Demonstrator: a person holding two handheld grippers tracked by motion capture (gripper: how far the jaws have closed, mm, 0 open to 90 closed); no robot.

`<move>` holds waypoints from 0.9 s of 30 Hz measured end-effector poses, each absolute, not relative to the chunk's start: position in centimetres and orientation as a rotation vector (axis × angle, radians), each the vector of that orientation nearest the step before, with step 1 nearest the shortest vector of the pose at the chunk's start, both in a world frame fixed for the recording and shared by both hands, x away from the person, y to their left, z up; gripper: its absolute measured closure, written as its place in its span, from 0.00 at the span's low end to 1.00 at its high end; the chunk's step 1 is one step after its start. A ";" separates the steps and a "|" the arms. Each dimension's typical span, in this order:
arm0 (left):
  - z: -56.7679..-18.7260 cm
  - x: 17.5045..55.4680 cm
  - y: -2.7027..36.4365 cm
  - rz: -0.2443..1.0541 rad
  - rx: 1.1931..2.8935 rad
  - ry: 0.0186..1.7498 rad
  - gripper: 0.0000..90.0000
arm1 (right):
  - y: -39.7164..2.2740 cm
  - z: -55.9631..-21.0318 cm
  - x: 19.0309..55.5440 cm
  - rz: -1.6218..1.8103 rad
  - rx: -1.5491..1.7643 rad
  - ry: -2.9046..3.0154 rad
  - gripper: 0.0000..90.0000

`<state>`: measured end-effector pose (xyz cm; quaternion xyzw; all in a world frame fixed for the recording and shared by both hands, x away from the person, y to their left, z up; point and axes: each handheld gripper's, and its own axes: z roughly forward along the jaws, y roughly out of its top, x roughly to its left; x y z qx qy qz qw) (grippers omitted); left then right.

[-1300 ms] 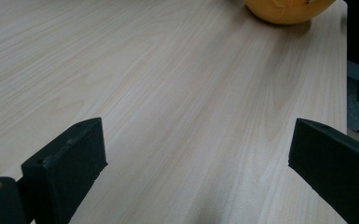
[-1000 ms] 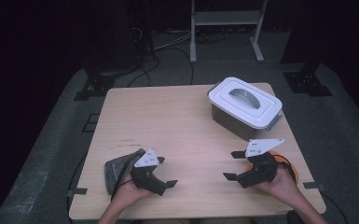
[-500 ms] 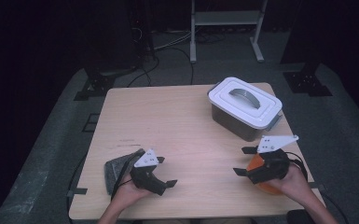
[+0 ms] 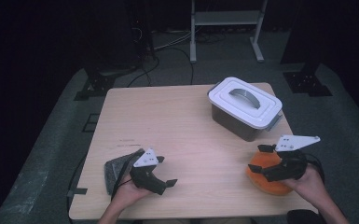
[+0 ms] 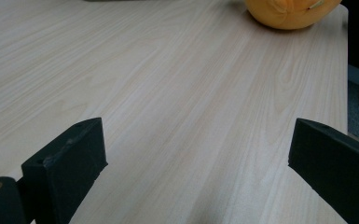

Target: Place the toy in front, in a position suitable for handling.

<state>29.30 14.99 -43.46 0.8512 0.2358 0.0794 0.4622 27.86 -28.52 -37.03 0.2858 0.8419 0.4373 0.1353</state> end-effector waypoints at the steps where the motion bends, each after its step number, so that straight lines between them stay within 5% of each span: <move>1: -43.5 29.3 15.0 0.194 2.093 0.581 0.04 | -28.7 -37.1 27.8 1.269 0.837 2.434 0.22; 27: -43.5 29.3 14.9 0.195 2.095 0.579 0.04 | -33.9 -39.8 27.2 1.216 0.986 2.340 0.34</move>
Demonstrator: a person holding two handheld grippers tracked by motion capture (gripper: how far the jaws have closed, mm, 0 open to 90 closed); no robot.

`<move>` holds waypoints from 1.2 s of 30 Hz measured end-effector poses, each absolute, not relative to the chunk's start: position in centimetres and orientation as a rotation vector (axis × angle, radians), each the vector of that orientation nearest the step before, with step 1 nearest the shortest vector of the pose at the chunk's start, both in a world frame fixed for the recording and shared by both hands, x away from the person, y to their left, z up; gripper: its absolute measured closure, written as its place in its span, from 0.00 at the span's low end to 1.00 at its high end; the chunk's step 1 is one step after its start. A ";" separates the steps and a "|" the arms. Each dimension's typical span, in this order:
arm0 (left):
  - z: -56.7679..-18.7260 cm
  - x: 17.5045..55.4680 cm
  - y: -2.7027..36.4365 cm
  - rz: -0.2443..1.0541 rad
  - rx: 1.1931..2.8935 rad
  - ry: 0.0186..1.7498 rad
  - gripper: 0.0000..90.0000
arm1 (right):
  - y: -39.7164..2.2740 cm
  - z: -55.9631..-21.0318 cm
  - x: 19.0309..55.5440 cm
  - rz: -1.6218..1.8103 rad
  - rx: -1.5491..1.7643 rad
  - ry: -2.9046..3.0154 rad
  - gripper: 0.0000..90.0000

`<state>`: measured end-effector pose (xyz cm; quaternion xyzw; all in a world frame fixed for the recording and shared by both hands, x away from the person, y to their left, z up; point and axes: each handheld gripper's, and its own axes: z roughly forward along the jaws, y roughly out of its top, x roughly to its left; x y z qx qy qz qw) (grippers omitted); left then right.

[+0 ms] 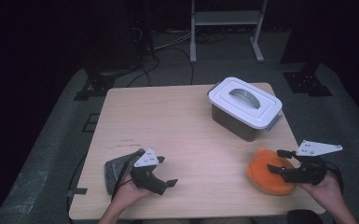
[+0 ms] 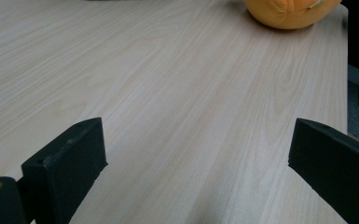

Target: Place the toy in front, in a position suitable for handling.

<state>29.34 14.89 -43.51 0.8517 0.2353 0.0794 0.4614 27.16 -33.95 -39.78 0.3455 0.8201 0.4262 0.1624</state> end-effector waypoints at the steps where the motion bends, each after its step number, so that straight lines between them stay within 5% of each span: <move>1: -43.5 29.3 14.9 0.195 2.095 0.580 0.04 | -34.1 -39.9 27.1 1.216 0.998 2.334 0.34; 21: -43.6 29.4 15.0 0.196 2.095 0.584 0.04 | -33.8 -42.9 26.1 1.213 1.032 2.310 0.75; 36: -43.4 29.7 15.8 0.208 2.074 0.612 0.04 | -33.9 -41.5 26.6 1.262 1.038 2.276 0.81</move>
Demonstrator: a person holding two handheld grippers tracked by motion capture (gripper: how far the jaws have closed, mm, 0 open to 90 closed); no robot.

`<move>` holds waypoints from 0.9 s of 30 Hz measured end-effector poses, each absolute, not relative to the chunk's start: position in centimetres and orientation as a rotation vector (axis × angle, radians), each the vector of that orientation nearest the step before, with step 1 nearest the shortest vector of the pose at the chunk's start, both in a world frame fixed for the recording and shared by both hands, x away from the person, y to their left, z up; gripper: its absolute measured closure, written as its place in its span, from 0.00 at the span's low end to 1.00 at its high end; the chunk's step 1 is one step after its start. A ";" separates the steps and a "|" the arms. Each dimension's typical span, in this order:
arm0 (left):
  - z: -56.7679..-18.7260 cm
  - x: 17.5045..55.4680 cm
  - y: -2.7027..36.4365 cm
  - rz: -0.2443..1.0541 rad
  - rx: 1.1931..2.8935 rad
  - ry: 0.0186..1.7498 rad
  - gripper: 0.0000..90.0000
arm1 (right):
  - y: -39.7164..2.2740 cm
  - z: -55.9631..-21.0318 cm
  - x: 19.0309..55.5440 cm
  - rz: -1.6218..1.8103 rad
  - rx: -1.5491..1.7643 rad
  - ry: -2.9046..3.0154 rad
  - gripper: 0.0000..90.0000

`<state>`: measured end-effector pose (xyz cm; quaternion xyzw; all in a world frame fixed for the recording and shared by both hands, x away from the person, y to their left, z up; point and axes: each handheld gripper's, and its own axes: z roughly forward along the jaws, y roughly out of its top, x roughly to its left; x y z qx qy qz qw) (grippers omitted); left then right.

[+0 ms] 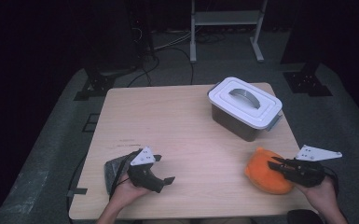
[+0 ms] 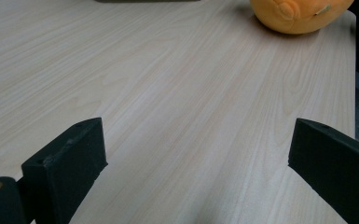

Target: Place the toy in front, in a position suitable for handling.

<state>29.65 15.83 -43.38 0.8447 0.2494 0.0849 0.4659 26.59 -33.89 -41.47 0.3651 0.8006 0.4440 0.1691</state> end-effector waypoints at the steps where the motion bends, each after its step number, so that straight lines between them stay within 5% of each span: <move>1: -43.4 29.7 15.9 0.209 2.075 0.612 0.04 | -33.8 -41.4 26.6 1.265 1.038 2.276 0.81; 27: -43.2 29.9 16.5 0.216 2.057 0.631 0.04 | -33.6 -38.3 27.4 1.326 1.028 2.288 0.83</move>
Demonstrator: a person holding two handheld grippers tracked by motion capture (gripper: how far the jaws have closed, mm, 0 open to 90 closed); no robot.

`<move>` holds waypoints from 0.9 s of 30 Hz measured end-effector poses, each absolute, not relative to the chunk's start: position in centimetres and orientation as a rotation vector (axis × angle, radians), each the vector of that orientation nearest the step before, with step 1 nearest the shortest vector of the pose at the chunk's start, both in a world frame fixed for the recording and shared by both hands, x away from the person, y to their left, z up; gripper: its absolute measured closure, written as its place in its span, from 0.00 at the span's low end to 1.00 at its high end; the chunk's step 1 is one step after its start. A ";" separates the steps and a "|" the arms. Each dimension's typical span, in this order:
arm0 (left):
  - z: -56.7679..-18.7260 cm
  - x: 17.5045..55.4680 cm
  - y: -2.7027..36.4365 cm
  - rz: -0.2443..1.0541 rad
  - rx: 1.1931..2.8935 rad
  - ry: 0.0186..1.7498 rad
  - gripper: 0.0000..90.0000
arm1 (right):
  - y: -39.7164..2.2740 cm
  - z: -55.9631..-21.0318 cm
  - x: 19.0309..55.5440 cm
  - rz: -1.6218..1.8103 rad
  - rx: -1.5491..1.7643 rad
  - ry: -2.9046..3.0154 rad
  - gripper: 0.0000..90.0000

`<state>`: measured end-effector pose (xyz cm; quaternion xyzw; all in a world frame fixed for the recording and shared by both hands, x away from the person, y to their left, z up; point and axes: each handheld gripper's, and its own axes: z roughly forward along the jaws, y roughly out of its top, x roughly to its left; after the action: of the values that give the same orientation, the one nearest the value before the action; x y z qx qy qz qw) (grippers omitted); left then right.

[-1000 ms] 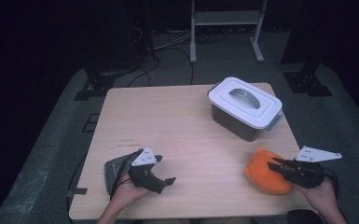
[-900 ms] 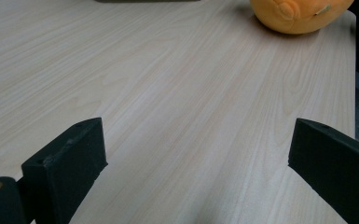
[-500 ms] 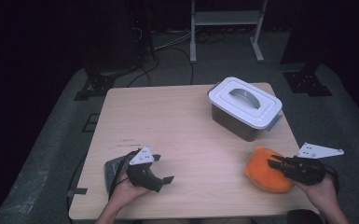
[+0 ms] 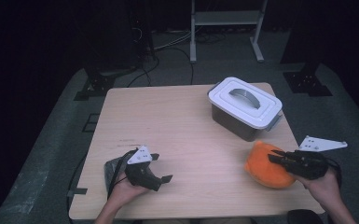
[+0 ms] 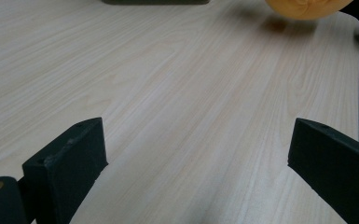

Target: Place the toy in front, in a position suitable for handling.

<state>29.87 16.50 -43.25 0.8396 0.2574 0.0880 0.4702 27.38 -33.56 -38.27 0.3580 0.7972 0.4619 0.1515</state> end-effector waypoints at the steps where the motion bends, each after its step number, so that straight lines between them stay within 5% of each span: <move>1: -43.2 29.9 16.5 0.215 2.056 0.631 0.04 | -33.4 -38.0 27.4 1.336 1.026 2.287 0.83; 27: -43.2 30.5 18.2 0.235 2.040 0.676 0.04 | -24.9 -31.2 28.8 1.473 0.684 2.381 0.83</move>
<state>30.46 18.16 -43.25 0.8326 0.2759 0.0961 0.4705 28.84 -24.90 -31.22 0.2354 0.8193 0.5066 0.1292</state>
